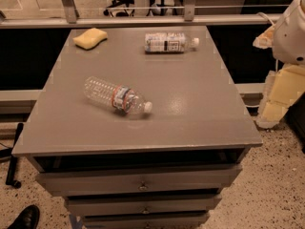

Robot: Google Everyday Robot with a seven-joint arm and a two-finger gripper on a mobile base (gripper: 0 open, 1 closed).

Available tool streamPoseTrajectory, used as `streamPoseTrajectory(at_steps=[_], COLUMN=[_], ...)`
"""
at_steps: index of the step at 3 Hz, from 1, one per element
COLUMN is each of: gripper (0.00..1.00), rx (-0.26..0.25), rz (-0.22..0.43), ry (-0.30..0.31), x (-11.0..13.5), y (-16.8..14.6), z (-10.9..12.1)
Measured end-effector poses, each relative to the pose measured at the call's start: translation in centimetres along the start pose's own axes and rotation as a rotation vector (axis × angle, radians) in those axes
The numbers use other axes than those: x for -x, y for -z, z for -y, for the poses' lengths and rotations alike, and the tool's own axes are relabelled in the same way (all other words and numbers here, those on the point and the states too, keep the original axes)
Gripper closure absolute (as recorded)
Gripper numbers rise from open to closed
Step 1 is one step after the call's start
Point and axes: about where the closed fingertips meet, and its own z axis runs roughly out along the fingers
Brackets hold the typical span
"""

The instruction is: Pick water bottle

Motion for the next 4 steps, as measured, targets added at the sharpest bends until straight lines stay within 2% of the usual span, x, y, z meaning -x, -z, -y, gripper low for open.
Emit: streamPoseTrajectory(at_steps=[1,2,3,4], gripper=[0.00,0.00,0.00,0.00], rx=[0.000,0.002,0.027,0.063], rz=[0.000,0.035,0.112,0.254], ry=[0.000,0.007,0.015,-0.027], x=[0.0,1.0,4.3,11.2], y=[0.0,-0.4,-2.1,-6.1], z=[0.0,-0.1,-0.8,-0.9])
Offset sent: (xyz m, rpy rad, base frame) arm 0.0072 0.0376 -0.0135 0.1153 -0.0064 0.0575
